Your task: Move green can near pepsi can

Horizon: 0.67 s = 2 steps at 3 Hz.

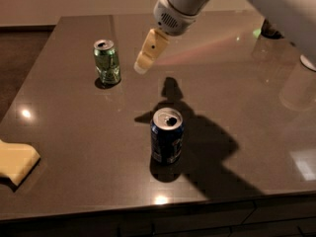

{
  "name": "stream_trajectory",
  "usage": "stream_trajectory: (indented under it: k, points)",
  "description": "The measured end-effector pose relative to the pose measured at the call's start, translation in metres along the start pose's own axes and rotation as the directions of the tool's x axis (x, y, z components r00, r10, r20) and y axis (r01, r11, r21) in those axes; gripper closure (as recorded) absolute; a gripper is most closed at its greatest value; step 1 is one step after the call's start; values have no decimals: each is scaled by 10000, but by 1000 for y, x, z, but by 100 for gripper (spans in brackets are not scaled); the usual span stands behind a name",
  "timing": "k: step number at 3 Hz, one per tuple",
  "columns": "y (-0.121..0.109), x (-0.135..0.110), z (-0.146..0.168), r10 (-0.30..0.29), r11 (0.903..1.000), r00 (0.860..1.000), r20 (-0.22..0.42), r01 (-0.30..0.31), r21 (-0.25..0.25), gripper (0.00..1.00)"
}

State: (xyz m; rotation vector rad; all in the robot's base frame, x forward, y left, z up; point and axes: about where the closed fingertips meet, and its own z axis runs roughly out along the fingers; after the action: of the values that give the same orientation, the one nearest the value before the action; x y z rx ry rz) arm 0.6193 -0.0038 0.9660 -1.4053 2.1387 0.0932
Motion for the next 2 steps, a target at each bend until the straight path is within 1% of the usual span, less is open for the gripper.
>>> stream_trajectory:
  k: [1,2]
  points:
    - [-7,-14,19,113,9999,9999,94,-113,-2,0]
    - [-13,-30,40,303,9995,9990,333,-299,-101,0]
